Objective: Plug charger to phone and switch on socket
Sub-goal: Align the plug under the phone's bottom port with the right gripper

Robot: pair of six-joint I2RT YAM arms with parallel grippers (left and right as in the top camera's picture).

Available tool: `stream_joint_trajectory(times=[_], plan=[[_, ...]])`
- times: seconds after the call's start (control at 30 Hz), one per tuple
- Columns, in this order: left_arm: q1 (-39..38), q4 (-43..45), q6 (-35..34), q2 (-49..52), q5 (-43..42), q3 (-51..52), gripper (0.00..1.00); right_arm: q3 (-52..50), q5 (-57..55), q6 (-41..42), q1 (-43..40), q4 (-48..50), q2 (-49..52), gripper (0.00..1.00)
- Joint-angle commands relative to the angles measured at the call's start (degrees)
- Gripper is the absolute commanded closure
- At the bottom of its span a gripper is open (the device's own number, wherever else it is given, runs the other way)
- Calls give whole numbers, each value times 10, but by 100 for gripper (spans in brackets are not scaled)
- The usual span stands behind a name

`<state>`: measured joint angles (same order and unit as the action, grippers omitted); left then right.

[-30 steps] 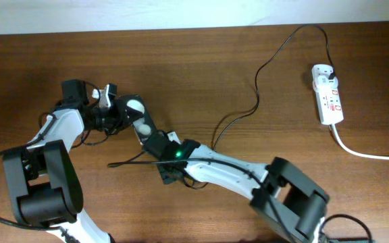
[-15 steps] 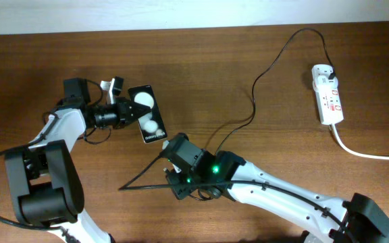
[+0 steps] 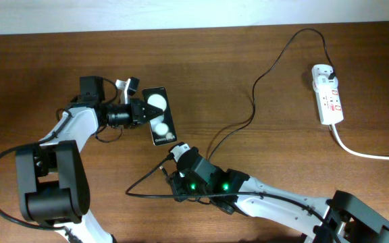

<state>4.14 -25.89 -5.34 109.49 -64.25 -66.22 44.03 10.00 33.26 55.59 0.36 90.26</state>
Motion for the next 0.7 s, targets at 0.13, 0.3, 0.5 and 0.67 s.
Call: stream_joint_trajectory(times=[0.13,0.3,0.5,0.67], plan=[[2,2,-5,-16,0,-2,100,-3,-8,3,1,23,-5,96],[2,30,-12,-16,-77,-2,100,-3,-33,68,-56,61,-5,96],[-4,44,-12,-16,-188,-2,100,-3,4,74,-80,61,-5,96],[-4,44,-15,-16,-203,-2,100,-3,89,21,-80,127,-5,96]])
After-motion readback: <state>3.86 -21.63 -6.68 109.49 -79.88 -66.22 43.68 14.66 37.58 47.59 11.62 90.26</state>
